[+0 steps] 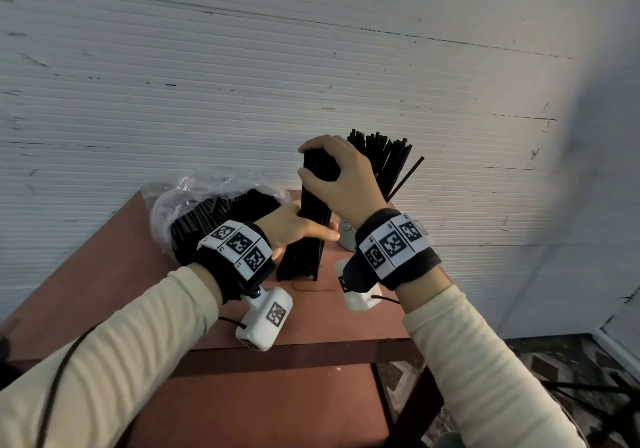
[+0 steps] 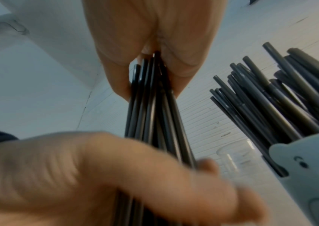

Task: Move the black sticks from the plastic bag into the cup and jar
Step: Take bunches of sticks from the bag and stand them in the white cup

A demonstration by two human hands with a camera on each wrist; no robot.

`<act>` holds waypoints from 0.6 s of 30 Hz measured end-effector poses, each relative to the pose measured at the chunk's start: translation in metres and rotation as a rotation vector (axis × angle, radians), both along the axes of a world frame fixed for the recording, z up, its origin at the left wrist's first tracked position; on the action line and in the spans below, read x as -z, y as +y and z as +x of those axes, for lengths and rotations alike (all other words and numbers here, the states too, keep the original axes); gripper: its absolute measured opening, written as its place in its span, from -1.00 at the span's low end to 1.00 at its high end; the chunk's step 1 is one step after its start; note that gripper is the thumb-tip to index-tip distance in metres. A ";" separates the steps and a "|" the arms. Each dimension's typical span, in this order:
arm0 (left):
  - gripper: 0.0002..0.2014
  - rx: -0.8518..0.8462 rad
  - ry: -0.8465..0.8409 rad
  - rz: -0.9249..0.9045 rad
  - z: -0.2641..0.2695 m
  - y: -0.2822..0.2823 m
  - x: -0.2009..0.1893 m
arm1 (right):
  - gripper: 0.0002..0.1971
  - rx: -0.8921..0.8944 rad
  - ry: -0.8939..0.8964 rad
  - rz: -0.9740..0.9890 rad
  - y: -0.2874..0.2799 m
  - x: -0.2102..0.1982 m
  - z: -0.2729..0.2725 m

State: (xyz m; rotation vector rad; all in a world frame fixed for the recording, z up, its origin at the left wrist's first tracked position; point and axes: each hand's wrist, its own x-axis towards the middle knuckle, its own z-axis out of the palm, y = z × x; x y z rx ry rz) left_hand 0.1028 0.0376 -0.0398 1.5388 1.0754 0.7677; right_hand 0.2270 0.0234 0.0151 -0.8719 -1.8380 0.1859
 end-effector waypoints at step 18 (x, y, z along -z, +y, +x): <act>-0.75 0.253 0.151 0.239 0.010 -0.019 -0.033 | -0.07 0.019 -0.038 -0.134 -0.031 -0.035 0.048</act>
